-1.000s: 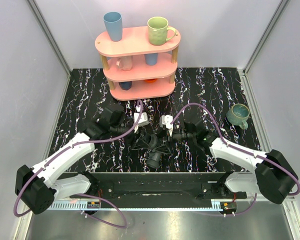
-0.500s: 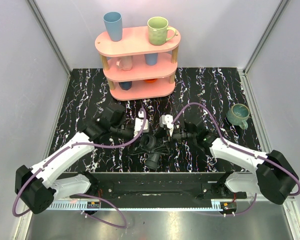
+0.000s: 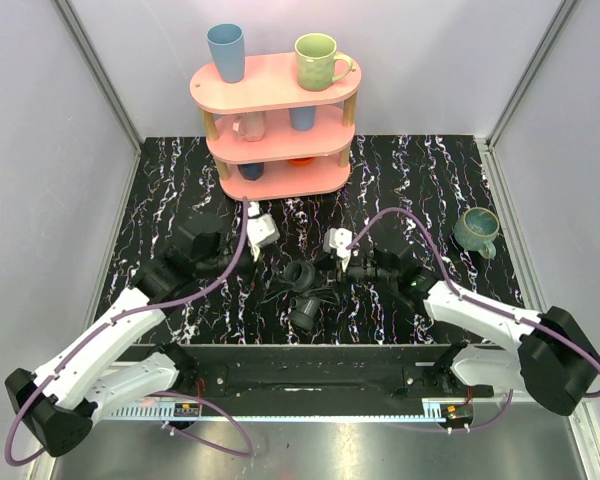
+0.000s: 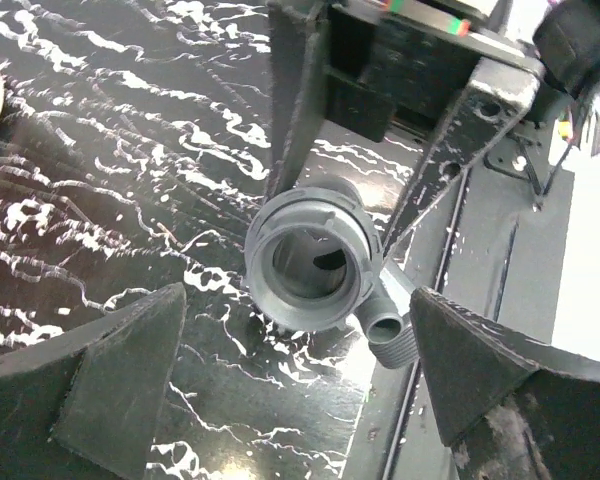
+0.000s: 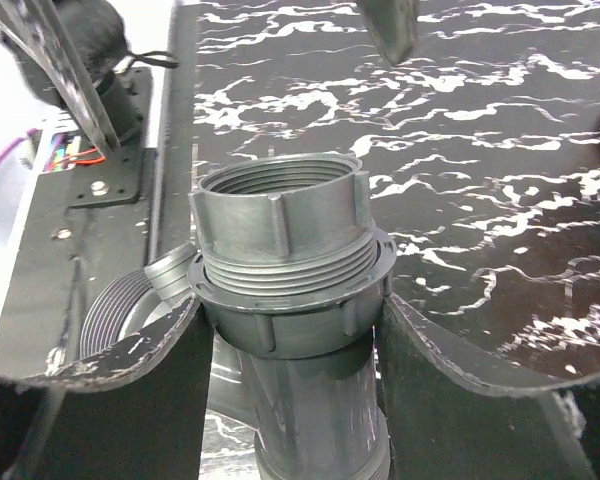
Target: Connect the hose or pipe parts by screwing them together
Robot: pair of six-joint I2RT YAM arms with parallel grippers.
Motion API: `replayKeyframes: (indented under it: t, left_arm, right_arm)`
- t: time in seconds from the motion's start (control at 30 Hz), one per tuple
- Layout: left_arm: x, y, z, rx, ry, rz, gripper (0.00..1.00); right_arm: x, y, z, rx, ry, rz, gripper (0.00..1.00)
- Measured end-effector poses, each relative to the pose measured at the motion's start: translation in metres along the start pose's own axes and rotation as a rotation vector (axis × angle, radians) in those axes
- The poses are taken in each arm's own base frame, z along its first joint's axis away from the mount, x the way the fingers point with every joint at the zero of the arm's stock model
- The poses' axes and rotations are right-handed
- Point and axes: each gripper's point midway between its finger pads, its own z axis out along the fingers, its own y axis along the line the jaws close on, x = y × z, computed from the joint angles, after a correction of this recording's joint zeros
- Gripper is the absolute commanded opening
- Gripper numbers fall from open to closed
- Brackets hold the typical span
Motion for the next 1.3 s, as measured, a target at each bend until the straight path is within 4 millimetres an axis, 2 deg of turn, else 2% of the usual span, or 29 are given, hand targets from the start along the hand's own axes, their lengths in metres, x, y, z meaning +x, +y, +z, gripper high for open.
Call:
replayKeyframes:
  t: [0.2, 0.4, 0.5, 0.63, 0.73, 0.9, 1.07, 1.23, 1.3]
  left_arm:
    - [-0.018, 0.021, -0.010, -0.192, -0.028, -0.243, 0.96]
    - [-0.022, 0.037, -0.015, -0.357, -0.096, -0.645, 0.92]
    - [-0.024, 0.044, -0.014, -0.406, -0.136, -0.812, 0.93]
    - [-0.019, 0.054, 0.001, -0.443, -0.122, -0.960, 0.93]
    - [-0.015, 0.057, 0.012, -0.441, -0.110, -1.036, 0.92]
    - [-0.021, 0.058, 0.021, -0.417, -0.133, -1.109, 0.91]
    - [-0.025, 0.059, 0.030, -0.389, -0.142, -1.137, 0.82]
    - [-0.024, 0.057, 0.042, -0.340, -0.123, -1.149, 0.79]
    - [-0.023, 0.056, 0.046, -0.324, -0.111, -1.152, 0.72]
  right_arm:
    - [-0.005, -0.021, -0.013, 0.163, -0.022, -0.071, 0.00]
    - [-0.007, -0.044, -0.024, 0.315, -0.041, -0.165, 0.00]
    - [-0.012, -0.051, -0.027, 0.369, -0.044, -0.209, 0.00]
    - [-0.018, -0.057, -0.030, 0.413, -0.051, -0.251, 0.00]
    - [-0.018, -0.059, -0.031, 0.428, -0.046, -0.262, 0.00]
    - [-0.017, -0.058, -0.030, 0.432, -0.039, -0.273, 0.00]
    - [-0.016, -0.058, -0.029, 0.429, -0.033, -0.277, 0.00]
    - [-0.014, -0.057, -0.029, 0.427, -0.028, -0.274, 0.00]
    - [-0.014, -0.057, -0.028, 0.427, -0.028, -0.273, 0.00]
